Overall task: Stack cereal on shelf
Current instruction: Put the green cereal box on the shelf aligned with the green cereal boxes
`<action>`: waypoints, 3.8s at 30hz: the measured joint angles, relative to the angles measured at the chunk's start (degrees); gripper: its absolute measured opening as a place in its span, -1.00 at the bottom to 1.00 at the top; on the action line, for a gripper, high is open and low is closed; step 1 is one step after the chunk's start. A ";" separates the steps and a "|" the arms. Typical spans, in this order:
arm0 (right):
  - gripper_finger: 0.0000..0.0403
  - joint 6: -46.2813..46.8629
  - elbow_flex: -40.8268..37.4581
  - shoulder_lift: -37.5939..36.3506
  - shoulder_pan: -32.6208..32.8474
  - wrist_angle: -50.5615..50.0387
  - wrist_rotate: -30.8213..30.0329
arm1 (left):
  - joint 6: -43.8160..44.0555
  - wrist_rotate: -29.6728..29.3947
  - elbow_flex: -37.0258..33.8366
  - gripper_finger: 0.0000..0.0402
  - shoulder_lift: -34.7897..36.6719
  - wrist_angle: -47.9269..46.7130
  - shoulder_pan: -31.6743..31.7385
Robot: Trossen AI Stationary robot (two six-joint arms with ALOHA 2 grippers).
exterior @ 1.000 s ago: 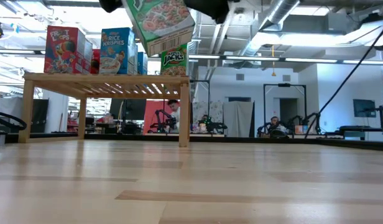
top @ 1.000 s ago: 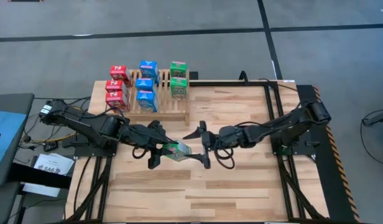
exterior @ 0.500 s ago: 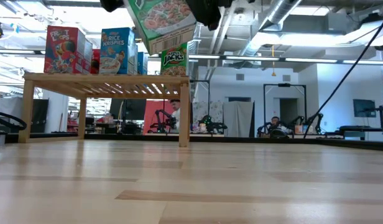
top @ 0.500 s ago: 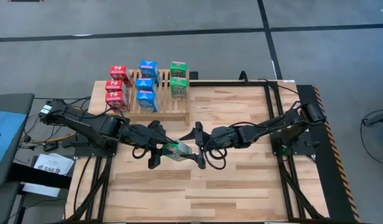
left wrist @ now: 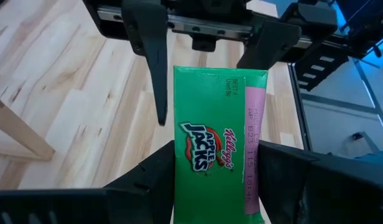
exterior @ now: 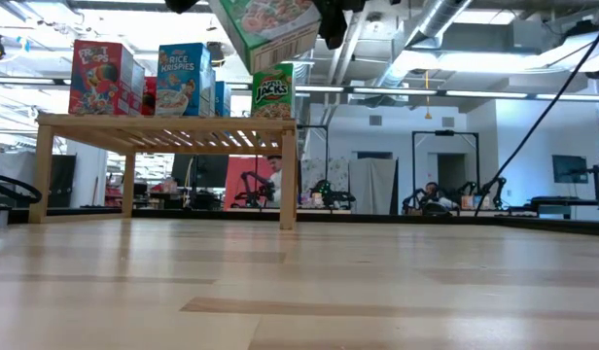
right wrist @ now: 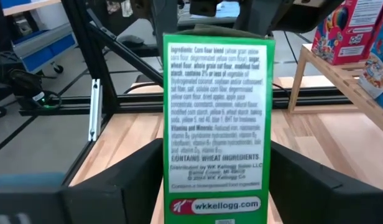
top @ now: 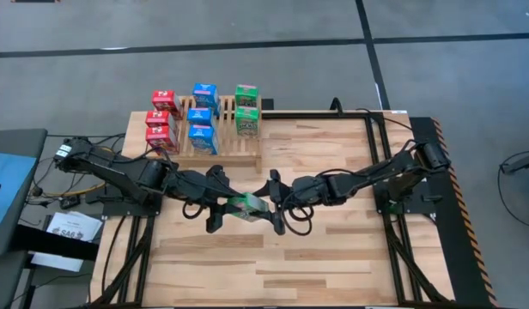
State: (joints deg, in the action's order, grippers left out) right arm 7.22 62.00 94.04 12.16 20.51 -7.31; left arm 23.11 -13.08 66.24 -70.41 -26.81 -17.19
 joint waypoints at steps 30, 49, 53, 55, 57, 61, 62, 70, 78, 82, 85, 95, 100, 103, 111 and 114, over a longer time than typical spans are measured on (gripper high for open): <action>0.01 0.44 0.00 0.00 0.22 -0.14 0.03 | 2.58 11.15 0.00 0.33 0.45 0.84 4.02; 0.01 -8.87 -0.02 -8.80 -2.19 -2.58 -0.15 | -0.16 6.31 0.04 0.37 11.67 0.49 3.75; 0.01 -13.10 -0.60 -13.70 -3.85 -1.54 -0.17 | -1.49 6.17 0.04 0.37 11.72 0.39 1.60; 0.01 -14.38 -1.77 -16.38 -4.77 -1.05 -0.17 | -2.17 6.11 0.04 0.37 11.72 0.37 0.67; 0.01 -15.41 -3.62 -18.74 -5.74 0.14 -0.15 | -2.44 5.05 0.04 0.37 11.72 0.08 -0.10; 0.01 -15.59 -11.33 -23.61 -8.00 6.92 -0.15 | -2.45 1.26 0.04 0.37 11.72 -1.90 -0.98; 0.01 -15.16 -13.79 -24.59 -8.62 9.70 -0.13 | -2.25 0.67 0.04 0.37 11.72 -2.27 -1.18; 0.01 -14.76 -26.28 -22.25 -12.15 35.28 -0.01 | -0.94 -1.78 0.04 0.37 11.69 -3.52 -1.33; 0.02 -16.20 -26.74 -8.54 -14.92 53.56 1.43 | -0.92 -2.81 0.04 0.37 11.72 -4.40 -1.33; 0.02 -16.32 -26.75 -2.43 -16.22 62.38 1.49 | -0.90 -2.80 0.04 0.37 11.72 -4.41 -1.31; 0.02 -16.31 -25.73 1.30 -17.47 64.16 1.62 | -1.24 -2.80 0.04 0.37 11.72 -4.52 -1.31; 0.02 -15.64 -17.00 9.95 -20.25 63.54 4.86 | -2.34 -2.80 0.02 0.37 11.72 -4.66 -1.31; 0.02 -13.76 -13.89 13.33 -21.77 63.24 7.48 | -2.36 -2.78 0.02 0.37 11.72 -4.69 -1.31; 0.02 -12.64 -12.36 14.39 -22.51 61.14 7.65 | -2.39 -2.77 0.02 0.37 11.72 -4.76 -1.31; 0.02 -12.15 -7.91 16.87 -24.01 54.71 7.63 | -3.88 -2.78 0.02 0.37 11.72 -4.80 -1.31; 0.02 -12.15 -7.67 16.92 -24.65 52.37 7.61 | -3.89 -2.75 0.02 0.37 11.72 -4.79 -1.31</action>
State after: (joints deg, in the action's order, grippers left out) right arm -4.93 54.33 110.96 -12.48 72.89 0.30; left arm 19.22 -15.84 66.26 -58.70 -31.60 -18.50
